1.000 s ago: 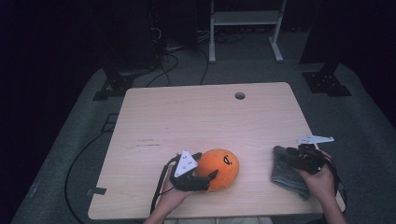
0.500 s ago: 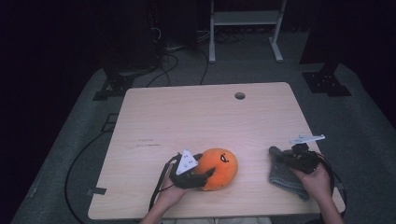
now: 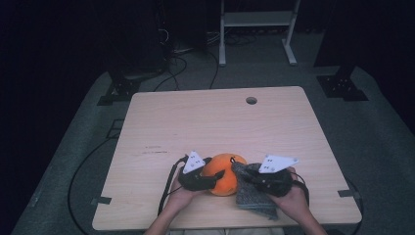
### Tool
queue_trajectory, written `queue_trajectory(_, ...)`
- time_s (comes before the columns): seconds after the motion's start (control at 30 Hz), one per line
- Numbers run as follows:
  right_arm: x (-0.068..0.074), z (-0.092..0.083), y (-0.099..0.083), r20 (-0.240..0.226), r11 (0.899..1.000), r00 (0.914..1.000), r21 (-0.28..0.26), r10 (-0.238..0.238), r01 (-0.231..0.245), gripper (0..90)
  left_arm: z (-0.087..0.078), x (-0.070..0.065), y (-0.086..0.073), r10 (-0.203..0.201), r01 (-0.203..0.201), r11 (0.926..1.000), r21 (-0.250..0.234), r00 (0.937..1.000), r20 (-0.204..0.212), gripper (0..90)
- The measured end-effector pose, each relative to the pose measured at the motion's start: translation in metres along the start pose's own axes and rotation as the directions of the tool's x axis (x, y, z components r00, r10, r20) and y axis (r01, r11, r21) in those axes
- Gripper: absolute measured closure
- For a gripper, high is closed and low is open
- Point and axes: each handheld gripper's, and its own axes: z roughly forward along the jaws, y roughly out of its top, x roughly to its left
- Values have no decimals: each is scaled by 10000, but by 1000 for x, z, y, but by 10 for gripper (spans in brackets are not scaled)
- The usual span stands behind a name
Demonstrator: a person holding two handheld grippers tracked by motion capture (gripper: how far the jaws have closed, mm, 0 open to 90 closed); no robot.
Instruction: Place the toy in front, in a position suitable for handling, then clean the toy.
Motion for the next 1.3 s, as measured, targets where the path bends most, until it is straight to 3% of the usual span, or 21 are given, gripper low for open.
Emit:
queue_trajectory(0.07,-6,2,-3,475,9998,9989,175,27,-35,782,-1,1,0,-5,5,10000,3,10000,66,330)
queue_trajectory(0.17,-19,1,-10,1435,9976,9892,565,310,-395,789,-1,3,0,-3,3,10000,7,9999,132,327)
queue_trajectory(0.23,-21,-2,-15,702,9951,9932,285,929,-951,793,-1,3,0,-76,75,10000,50,9999,128,321)
queue_trajectory(0.33,-8,-4,-10,-393,9967,9963,-224,770,-779,795,0,4,-2,-211,211,9998,12,9996,177,317)
queue_trajectory(0.37,-3,-3,-7,-520,9980,9970,-251,566,-580,794,0,4,-2,-239,239,9997,4,9995,196,315)
queue_trajectory(0.43,1,-1,-4,-355,9996,9991,-196,215,-222,794,0,4,-1,-239,238,9997,26,9995,207,314)
queue_trajectory(0.47,-1,0,-4,-184,9994,9994,-173,282,-285,794,0,4,-1,-255,254,9997,22,9995,204,314)
queue_trajectory(0.57,-16,0,-10,473,9965,9953,-2,840,-841,794,0,3,-1,-196,196,9998,3,9996,201,313)
queue_trajectory(0.6,-23,-1,-14,503,9926,9914,62,1206,-1211,794,0,3,-1,-185,185,9998,0,9996,206,312)
queue_trajectory(0.67,-28,-2,-18,192,9889,9888,100,1481,-1483,797,1,2,-1,-177,177,9998,-22,9997,192,308)
queue_trajectory(0.73,-20,-4,-15,-653,9893,9874,-136,1441,-1453,800,1,3,-1,-189,188,9998,17,9996,195,306)
queue_trajectory(0.87,8,-2,0,-1916,9968,9801,-498,513,-619,800,2,1,-1,-222,223,9998,-15,9996,179,300)
queue_trajectory(0.93,15,2,4,-1499,9993,9887,-341,77,-129,798,1,0,-1,-147,147,9999,-17,9998,139,299)
queue_trajectory(1.0,12,6,2,-1024,9998,9947,-166,61,-78,796,1,0,-2,-160,160,9999,-32,9998,134,299)
queue_trajectory(1.1,-6,4,-3,-544,9974,9964,-245,656,-670,796,0,1,-2,-213,214,9998,-12,9996,183,298)
queue_trajectory(1.23,-18,-1,-10,502,9966,9954,-27,818,-818,793,0,2,-2,-190,192,9998,-75,9995,250,295)
queue_trajectory(1.3,-18,-2,-12,171,9937,9935,-86,1122,-1120,796,1,1,-2,-139,139,9999,-8,9997,215,291)
